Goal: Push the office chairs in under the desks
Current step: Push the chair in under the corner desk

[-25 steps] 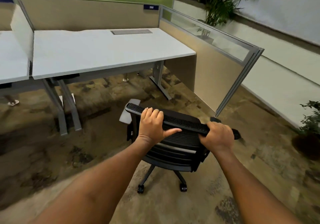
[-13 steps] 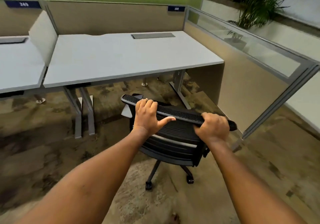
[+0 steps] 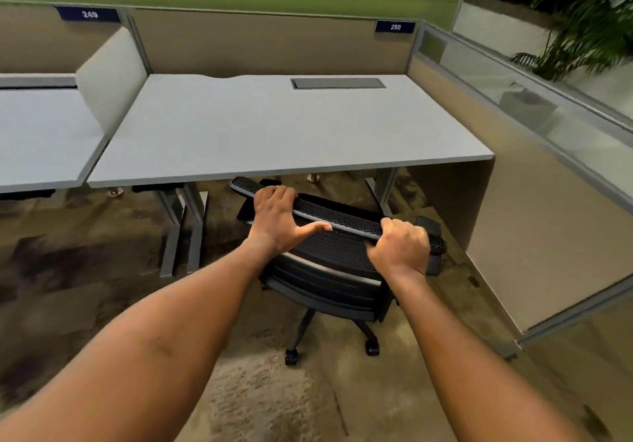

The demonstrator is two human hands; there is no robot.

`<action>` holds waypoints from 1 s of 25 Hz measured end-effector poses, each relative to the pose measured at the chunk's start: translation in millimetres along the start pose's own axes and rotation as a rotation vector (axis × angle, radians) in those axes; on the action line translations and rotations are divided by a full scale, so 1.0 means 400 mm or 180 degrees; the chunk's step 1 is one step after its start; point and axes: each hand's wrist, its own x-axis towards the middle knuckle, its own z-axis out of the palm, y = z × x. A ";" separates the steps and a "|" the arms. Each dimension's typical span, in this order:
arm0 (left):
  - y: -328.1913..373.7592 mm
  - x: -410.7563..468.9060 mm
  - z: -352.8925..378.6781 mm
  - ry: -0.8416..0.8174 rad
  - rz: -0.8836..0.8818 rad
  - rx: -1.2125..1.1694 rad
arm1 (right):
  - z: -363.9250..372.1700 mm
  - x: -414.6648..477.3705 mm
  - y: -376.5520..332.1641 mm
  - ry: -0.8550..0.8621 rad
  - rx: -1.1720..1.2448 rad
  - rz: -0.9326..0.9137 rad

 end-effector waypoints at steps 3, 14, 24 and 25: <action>-0.027 0.081 0.030 0.0011 -0.0064 0.0033 | 0.037 0.087 -0.005 0.0048 0.0092 -0.0005; -0.160 0.315 0.074 -0.0624 0.0329 -0.0478 | 0.092 0.341 -0.041 -0.0473 -0.0371 -0.0054; -0.085 0.238 0.047 -0.0444 0.0047 0.0074 | 0.068 0.338 -0.002 -0.0796 -0.0399 0.0147; -0.071 0.205 0.039 -0.0425 -0.0028 0.0080 | 0.066 0.308 -0.008 -0.0635 -0.0362 0.0135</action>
